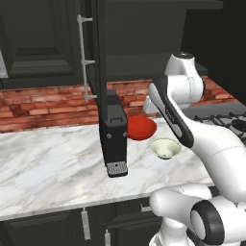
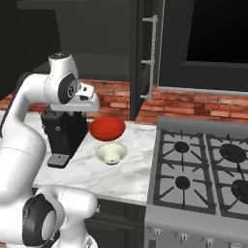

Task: Pick up the bowls on the counter and stack them on top of one another in the open cabinet. Place the smaller bowl on top of the larger bowl.

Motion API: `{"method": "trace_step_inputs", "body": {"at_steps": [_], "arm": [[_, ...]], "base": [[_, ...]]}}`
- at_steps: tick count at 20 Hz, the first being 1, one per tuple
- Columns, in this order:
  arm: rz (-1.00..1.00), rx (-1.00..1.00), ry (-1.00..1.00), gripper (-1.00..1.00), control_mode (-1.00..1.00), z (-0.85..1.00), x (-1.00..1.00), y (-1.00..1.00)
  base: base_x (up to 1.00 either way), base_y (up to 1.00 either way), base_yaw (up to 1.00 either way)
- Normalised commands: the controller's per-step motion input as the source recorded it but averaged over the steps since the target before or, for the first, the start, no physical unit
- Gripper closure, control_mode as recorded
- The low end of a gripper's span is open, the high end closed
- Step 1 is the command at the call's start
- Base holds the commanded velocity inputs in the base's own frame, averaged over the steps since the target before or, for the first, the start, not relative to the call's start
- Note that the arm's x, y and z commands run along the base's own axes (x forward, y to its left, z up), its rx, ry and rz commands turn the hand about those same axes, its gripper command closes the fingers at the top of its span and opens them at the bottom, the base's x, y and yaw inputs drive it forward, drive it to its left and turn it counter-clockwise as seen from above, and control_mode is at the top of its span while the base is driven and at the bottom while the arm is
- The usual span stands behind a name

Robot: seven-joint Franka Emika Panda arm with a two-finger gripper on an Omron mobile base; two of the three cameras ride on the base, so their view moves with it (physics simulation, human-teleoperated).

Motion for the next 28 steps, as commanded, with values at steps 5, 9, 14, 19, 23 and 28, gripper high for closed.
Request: {"method": "trace_step_inputs", "body": {"at_steps": [5, 9, 14, 19, 23, 28], "arm": [[-0.07, 0.03, 0.0, -1.0, -1.0, -0.04, -0.1, -0.21], [-0.1, 0.1, 0.0, -1.0, -1.0, -0.1, -0.18, -0.57], [-0.11, 0.12, 0.0, -1.0, -1.0, -0.13, -0.15, -0.65], [-0.09, 0.07, 0.0, -1.0, -1.0, -0.08, -0.11, -0.37], [0.0, 0.0, 0.0, -1.0, -1.0, 0.0, 0.0, -0.01], [-0.04, 0.02, 0.0, -1.0, -1.0, -0.12, -0.03, -0.03]], "base": [[0.0, 0.0, 0.0], [0.0, 0.0, 0.0], [0.0, 0.0, 0.0], [0.0, 0.0, 0.0], [0.0, 0.0, 0.0], [0.0, 0.0, 0.0]]}}
